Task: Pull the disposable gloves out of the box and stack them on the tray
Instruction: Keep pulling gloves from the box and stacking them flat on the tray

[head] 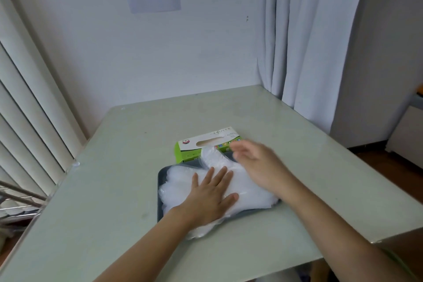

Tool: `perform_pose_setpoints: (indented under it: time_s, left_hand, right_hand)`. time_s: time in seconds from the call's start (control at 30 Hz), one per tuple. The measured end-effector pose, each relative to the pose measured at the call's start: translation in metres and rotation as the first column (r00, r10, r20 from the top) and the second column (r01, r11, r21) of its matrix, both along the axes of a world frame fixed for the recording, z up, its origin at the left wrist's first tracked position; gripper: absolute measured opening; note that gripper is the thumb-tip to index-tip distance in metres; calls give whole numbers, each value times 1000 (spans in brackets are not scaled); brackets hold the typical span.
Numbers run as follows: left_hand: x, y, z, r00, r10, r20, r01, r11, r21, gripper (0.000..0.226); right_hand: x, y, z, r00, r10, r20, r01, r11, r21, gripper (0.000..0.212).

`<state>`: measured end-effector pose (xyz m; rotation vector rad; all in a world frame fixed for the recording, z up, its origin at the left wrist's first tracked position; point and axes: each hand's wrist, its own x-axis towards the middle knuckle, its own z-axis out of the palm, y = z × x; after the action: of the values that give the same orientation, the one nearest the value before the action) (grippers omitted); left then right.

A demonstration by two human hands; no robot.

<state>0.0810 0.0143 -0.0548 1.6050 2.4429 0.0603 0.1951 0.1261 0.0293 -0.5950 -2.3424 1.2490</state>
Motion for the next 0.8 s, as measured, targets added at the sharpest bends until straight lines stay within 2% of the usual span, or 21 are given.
perform_pose_setpoints:
  time_s: [0.07, 0.13, 0.23, 0.3, 0.37, 0.43, 0.53, 0.63, 0.7, 0.73, 0.8]
  left_hand:
    - [1, 0, 0, 1000, -10, -11, 10, 1000, 10, 64]
    - [2, 1, 2, 1000, -21, -21, 21, 1000, 8, 63]
    - [4, -1, 5, 1000, -17, -25, 17, 1000, -6, 65]
    - [1, -3, 5, 1000, 14, -20, -14, 1000, -20, 70]
    - [-6, -9, 1, 998, 61, -19, -62, 997, -37, 79]
    - [-16, -18, -2, 993, 113, -25, -115, 992, -54, 93]
    - [-27, -34, -1, 988, 150, -39, -152, 987, -59, 134]
    - [-34, -45, 6, 980, 198, -35, -201, 973, -111, 149]
    - [-38, -51, 15, 978, 208, -30, -210, 964, -163, 144]
    - [-40, -53, 21, 980, 195, -35, -198, 963, -185, 130]
    - [-43, -55, 39, 981, 192, -9, -190, 964, -185, 93]
  right_hand:
    - [-11, -15, -18, 981, 164, 100, -138, 964, -227, 39]
    - [-17, -23, -35, 959, 166, 229, -107, 962, -250, 41]
    - [-20, -24, -49, 949, 95, 301, -63, 992, -113, 40]
    - [-21, -21, -53, 907, 81, 413, -130, 987, 92, 46]
    - [-21, -12, -62, 829, 32, 559, -216, 939, 268, 53]
    - [-18, -2, -68, 762, -8, 648, -261, 911, 319, 59]
    - [-10, 7, -69, 742, -15, 670, -259, 916, 307, 68]
    - [-7, 13, -65, 726, 0, 688, -271, 919, 286, 74]
    - [-10, 16, -58, 714, -9, 700, -293, 905, 310, 73]
    - [-12, 19, -54, 731, -25, 682, -286, 896, 339, 67]
    - [-20, 26, -44, 805, -78, 588, -220, 881, 418, 40]
